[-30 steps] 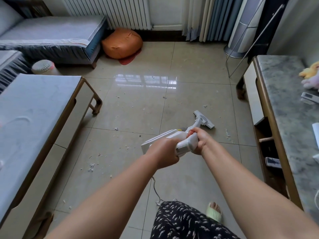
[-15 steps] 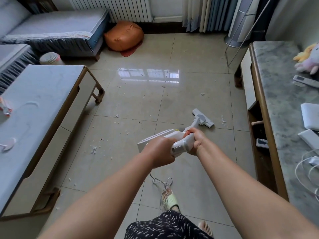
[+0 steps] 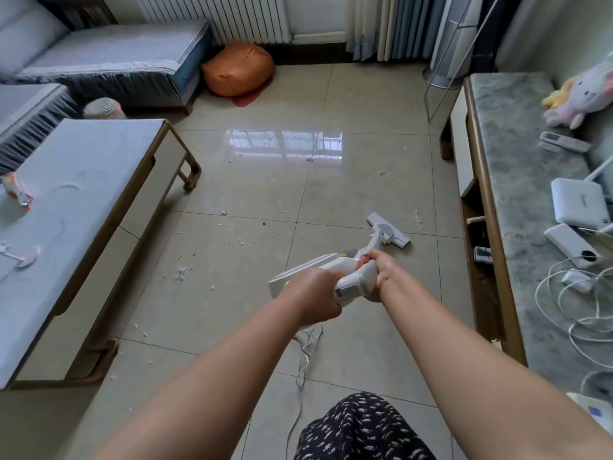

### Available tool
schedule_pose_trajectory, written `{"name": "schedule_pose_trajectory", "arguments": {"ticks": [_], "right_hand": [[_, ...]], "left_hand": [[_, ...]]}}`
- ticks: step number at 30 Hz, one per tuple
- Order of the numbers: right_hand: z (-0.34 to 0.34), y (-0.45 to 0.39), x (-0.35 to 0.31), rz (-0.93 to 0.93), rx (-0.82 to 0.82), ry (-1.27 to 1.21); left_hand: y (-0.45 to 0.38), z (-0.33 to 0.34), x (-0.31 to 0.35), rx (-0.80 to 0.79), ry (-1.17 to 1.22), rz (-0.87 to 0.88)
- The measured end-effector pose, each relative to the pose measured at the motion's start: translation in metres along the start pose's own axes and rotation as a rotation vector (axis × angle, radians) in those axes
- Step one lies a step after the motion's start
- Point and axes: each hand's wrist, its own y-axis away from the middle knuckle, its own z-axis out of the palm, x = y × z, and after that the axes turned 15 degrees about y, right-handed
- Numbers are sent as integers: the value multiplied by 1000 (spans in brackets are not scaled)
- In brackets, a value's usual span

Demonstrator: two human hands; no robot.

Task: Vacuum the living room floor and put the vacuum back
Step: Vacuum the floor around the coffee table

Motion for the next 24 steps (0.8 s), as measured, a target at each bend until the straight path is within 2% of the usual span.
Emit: {"name": "schedule_pose_trajectory", "arguments": {"ticks": [6, 16, 24], "right_hand": [[-6, 10, 34, 18, -1, -9], [-5, 24, 135, -16, -14, -111], [-23, 31, 172, -47, -21, -112]], "left_hand": [[27, 10, -6, -44, -10, 32], [112, 35, -37, -100, -17, 62], [145, 51, -36, -123, -4, 97]]}}
